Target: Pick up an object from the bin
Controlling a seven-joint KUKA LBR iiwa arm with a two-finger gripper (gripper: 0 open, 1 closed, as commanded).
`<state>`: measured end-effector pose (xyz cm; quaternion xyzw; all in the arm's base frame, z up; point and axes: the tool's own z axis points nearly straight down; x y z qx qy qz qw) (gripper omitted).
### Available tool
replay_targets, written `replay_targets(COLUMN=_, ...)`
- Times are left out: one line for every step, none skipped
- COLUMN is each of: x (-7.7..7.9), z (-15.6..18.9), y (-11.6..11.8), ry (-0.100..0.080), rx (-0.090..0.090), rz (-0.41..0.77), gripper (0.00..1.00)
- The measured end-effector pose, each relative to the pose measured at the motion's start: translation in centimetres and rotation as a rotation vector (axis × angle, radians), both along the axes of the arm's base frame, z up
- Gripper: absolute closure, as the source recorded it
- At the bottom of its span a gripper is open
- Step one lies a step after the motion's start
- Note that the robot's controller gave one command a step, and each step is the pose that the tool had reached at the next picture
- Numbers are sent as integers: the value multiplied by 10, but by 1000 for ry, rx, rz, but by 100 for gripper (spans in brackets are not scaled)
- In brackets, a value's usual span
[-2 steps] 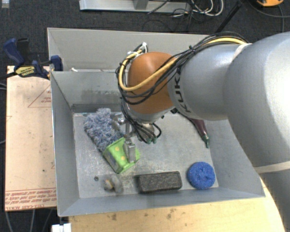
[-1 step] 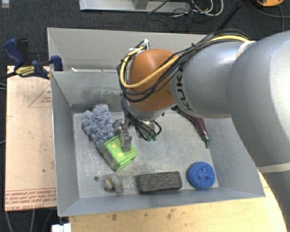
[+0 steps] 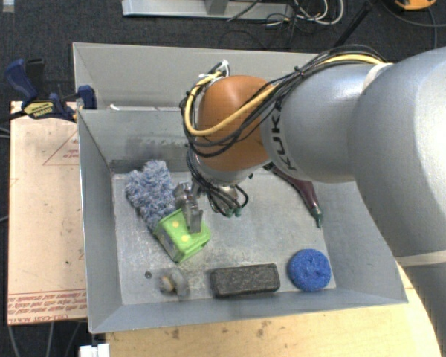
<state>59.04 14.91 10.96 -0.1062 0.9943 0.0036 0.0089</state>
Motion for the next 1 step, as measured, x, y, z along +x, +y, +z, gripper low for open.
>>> replay_targets(x=-23, z=185, y=-11, ry=16, rx=-9, rz=50, gripper=100)
